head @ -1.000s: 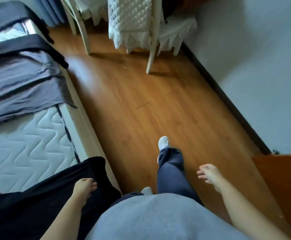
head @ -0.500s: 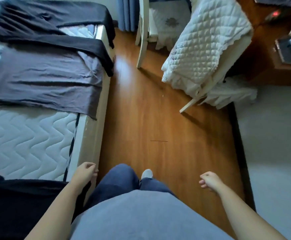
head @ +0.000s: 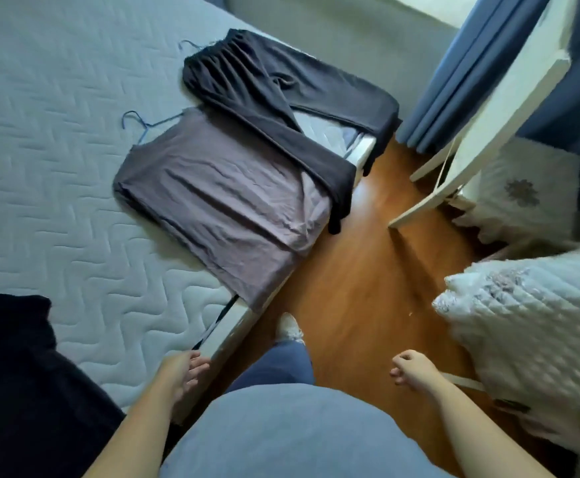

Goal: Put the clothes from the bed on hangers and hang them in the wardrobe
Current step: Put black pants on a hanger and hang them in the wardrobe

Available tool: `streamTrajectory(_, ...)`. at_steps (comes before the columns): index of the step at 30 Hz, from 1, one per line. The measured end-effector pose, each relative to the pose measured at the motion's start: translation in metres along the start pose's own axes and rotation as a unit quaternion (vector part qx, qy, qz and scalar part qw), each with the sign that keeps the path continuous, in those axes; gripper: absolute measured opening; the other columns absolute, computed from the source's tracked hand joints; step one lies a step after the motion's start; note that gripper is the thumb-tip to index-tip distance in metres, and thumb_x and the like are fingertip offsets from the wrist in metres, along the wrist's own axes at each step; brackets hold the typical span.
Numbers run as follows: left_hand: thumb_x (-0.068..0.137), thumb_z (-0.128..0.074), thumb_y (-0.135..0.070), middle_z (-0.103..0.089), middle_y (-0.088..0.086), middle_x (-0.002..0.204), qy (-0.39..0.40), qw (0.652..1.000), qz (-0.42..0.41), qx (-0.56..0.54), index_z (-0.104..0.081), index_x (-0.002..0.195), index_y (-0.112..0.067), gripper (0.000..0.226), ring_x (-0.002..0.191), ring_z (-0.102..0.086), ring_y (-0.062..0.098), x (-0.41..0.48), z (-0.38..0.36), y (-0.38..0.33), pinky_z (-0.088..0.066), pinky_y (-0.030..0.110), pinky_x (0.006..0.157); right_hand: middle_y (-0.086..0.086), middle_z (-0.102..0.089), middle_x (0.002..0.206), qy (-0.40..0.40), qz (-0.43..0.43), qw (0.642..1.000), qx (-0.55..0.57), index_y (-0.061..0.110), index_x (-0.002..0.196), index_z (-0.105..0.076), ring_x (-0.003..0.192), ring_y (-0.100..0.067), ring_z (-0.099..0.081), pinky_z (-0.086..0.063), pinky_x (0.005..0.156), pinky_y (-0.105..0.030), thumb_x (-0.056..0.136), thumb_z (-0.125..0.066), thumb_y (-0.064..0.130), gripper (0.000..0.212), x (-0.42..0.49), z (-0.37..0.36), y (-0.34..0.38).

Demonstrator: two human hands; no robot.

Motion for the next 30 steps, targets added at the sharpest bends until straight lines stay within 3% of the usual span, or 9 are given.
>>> streamTrajectory(2,0.097,-0.032,-0.017,-0.058,0.015,0.115,0.002,1.000,-0.003,-0.007,-0.050,0.115,-0.001,0.030,0.111,-0.054,0.027,0.004,-0.018,-0.036,-0.045,0.024,0.078,-0.007,-0.054,0.068,0.006,0.033,0.999,-0.034,0.002,0.094,-0.051,0.053,-0.017,-0.046,-0.037,0.039,-0.017,0.093,-0.040,0.007,0.011,0.015,0.017,0.068)
streamTrajectory(4,0.096,-0.035,-0.017,-0.060,0.010,0.101,0.011,1.000,-0.023,0.014,-0.056,0.095,-0.005,0.024,0.093,-0.057,0.023,0.010,-0.038,-0.075,-0.037,0.027,0.077,-0.006,-0.054,0.066,-0.014,0.084,0.995,-0.055,0.002,0.092,-0.053,0.057,-0.017,-0.048,-0.041,0.051,-0.022,0.091,-0.042,0.005,0.012,0.032,0.034,0.140)
streamTrajectory(8,0.091,-0.041,-0.013,-0.061,0.008,0.078,-0.004,0.998,-0.049,0.037,-0.058,0.092,-0.003,0.020,0.064,-0.057,0.017,0.025,-0.062,-0.132,-0.034,0.024,0.057,-0.006,-0.058,0.076,-0.017,0.178,0.983,-0.035,0.005,0.095,-0.055,0.070,-0.019,-0.059,-0.051,0.062,-0.025,0.092,-0.045,0.007,0.011,0.047,0.046,0.258)
streamTrajectory(11,0.092,-0.039,-0.010,-0.060,0.008,0.076,-0.007,0.998,-0.058,0.025,-0.055,0.085,-0.005,0.018,0.062,-0.056,0.017,0.027,-0.079,-0.165,-0.030,0.023,0.048,-0.010,-0.057,0.070,0.016,0.183,0.983,0.011,0.001,0.096,-0.052,0.063,-0.020,-0.056,-0.049,0.057,-0.024,0.093,-0.043,0.002,0.010,0.064,0.045,0.305)
streamTrajectory(14,0.094,-0.038,-0.012,-0.059,0.007,0.077,-0.023,0.997,-0.073,-0.027,-0.054,0.094,-0.005,0.017,0.064,-0.055,0.017,0.034,-0.084,-0.196,-0.035,0.024,0.049,-0.011,-0.058,0.069,0.030,0.172,0.984,-0.022,0.001,0.095,-0.053,0.062,-0.022,-0.056,-0.047,0.061,-0.028,0.093,-0.045,0.002,0.008,0.094,0.050,0.338)
streamTrajectory(18,0.095,-0.037,-0.010,-0.059,0.007,0.078,-0.068,0.992,-0.073,-0.082,-0.053,0.094,-0.006,0.016,0.064,-0.055,0.015,0.042,-0.083,-0.225,-0.031,0.023,0.050,-0.012,-0.057,0.068,0.032,0.135,0.987,-0.074,0.006,0.077,-0.051,0.053,-0.018,-0.058,-0.050,0.050,-0.025,0.093,-0.045,0.002,0.018,0.140,0.064,0.382)
streamTrajectory(21,0.094,-0.039,-0.009,-0.060,0.006,0.077,-0.114,0.983,-0.066,-0.130,-0.055,0.099,-0.003,0.018,0.064,-0.055,0.015,0.054,-0.080,-0.249,-0.033,0.023,0.051,-0.013,-0.056,0.063,0.046,0.136,0.981,-0.132,0.000,0.084,-0.052,0.054,-0.026,-0.054,-0.043,0.057,-0.034,0.092,-0.045,0.002,0.011,0.172,0.072,0.432)
streamTrajectory(26,0.094,-0.036,-0.004,-0.057,0.004,0.072,-0.167,0.960,-0.045,-0.220,-0.053,0.095,-0.006,0.017,0.064,-0.054,0.014,0.058,-0.104,-0.317,-0.032,0.022,0.052,-0.008,-0.053,0.064,0.084,0.171,0.950,-0.249,0.007,0.067,-0.048,0.040,-0.010,-0.052,-0.032,0.033,-0.012,0.090,-0.039,0.001,0.026,0.202,0.089,0.553)
streamTrajectory(30,0.094,-0.033,-0.004,-0.057,0.004,0.072,-0.154,0.958,-0.070,-0.233,-0.051,0.088,-0.008,0.019,0.063,-0.053,0.013,0.061,-0.145,-0.397,-0.038,0.020,0.049,-0.004,-0.061,0.074,0.091,0.231,0.940,-0.235,0.009,0.088,-0.053,0.061,-0.017,-0.058,-0.037,0.050,-0.023,0.092,-0.042,0.009,0.012,0.220,0.103,0.641)
Point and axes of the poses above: each hand's wrist, its own x-axis towards the middle knuckle, its own z-axis out of the back of the hand, y = z × x, the point moved 6 cm from there along x, towards the middle knuckle
